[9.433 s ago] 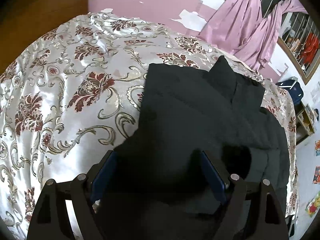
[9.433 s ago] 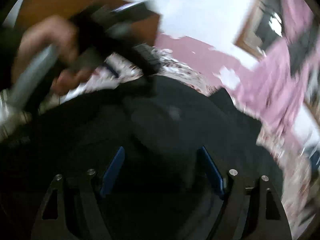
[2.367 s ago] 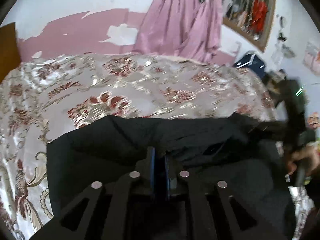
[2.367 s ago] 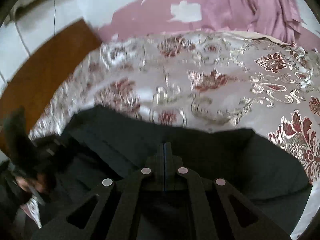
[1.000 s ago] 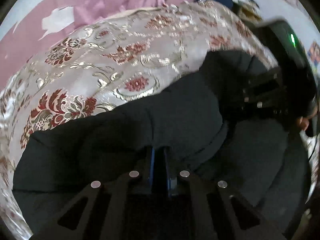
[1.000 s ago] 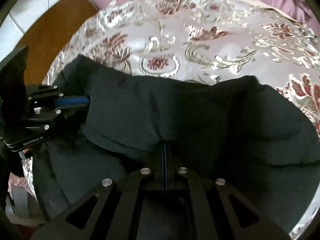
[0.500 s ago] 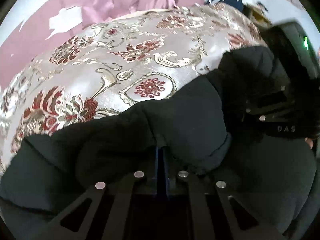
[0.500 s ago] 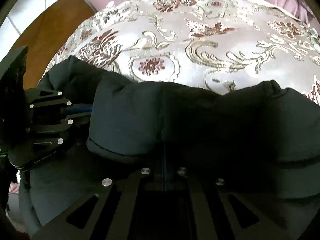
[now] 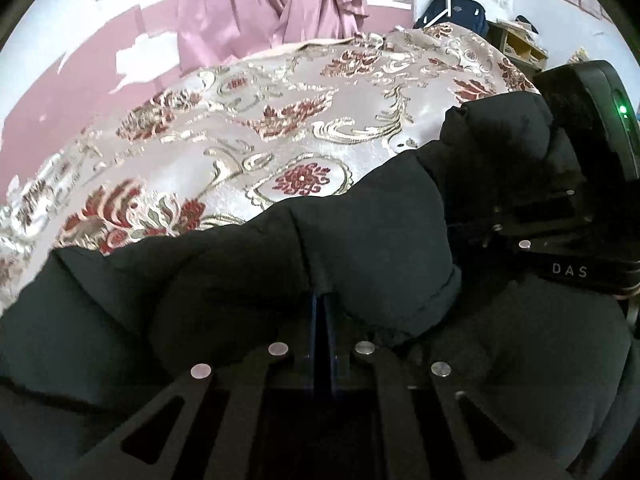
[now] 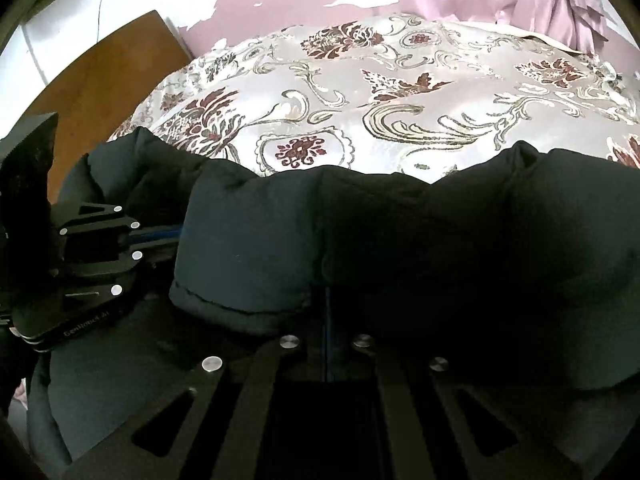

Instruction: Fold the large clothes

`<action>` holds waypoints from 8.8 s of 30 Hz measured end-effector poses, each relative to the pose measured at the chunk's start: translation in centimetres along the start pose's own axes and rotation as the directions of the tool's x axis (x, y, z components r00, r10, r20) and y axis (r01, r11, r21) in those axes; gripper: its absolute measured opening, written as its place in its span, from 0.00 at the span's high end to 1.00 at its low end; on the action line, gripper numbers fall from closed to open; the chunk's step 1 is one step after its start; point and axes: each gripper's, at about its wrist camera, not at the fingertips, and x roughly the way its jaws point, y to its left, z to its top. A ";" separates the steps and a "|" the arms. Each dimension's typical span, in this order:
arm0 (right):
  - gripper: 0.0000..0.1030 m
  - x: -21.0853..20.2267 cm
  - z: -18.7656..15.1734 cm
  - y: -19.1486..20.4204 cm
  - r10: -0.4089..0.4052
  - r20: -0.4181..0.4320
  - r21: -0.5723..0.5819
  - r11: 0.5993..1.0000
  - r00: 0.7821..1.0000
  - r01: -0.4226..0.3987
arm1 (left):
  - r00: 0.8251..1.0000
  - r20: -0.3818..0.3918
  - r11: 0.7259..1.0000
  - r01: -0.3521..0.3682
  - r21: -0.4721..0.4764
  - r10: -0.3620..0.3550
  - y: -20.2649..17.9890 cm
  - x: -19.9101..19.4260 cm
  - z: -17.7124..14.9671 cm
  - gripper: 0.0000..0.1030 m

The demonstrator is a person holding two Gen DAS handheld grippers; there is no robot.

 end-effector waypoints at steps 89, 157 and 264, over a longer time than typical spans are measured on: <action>0.02 -41.0 -31.2 18.8 -0.236 0.491 0.080 0.971 0.839 0.227 | 0.881 0.345 0.903 -0.178 -0.390 0.323 -18.0 -44.4 -25.5 0.00; 0.02 -26.0 -45.3 22.0 -0.520 0.084 -0.137 0.839 0.850 0.526 | 0.959 -0.110 0.943 -0.278 -0.184 0.261 -23.0 -30.4 -43.4 0.00; 0.95 -39.7 -48.2 24.5 -0.367 0.560 0.047 0.909 0.743 0.413 | 0.785 0.340 0.846 -0.408 -0.344 0.517 -23.7 -45.6 -41.7 0.94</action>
